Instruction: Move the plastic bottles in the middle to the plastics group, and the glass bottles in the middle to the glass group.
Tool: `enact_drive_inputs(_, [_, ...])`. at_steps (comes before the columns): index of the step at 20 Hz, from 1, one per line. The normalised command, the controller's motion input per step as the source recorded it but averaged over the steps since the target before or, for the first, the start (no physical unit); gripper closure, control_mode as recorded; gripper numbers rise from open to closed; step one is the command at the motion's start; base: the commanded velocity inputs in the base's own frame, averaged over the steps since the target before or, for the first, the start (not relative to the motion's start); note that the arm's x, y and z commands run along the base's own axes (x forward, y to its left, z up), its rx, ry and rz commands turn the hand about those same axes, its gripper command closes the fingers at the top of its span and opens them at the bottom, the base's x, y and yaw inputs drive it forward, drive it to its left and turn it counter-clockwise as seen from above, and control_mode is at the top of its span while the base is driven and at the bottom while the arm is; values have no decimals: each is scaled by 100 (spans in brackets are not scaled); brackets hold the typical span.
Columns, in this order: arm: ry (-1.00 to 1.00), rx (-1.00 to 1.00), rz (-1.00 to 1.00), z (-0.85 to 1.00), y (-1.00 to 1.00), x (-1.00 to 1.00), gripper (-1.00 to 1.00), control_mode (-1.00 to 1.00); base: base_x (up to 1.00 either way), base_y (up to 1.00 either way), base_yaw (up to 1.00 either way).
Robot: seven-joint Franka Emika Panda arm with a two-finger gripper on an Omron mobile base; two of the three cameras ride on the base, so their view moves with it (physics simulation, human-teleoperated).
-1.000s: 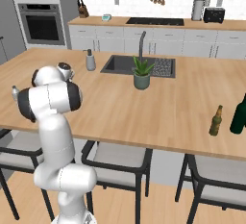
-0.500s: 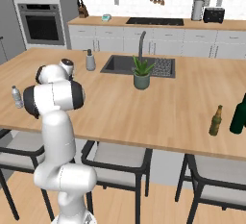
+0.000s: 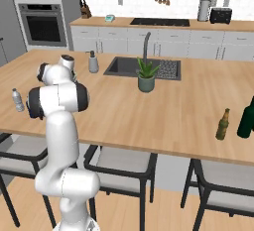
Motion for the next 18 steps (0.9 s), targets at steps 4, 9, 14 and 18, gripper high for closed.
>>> enact_drive_inputs(4, [0,0,3,-7,0,0,100,-100,0,0,0])
enact_drive_inputs(9, [-1,4,8,-20,0,-14,100,-100,0,0,0])
enact_drive_inputs(14, [-7,0,8,-13,7,-12,100,-100,0,0,0])
enact_drive_inputs(18, [-9,-1,2,-10,4,0,100,-100,0,0,0])
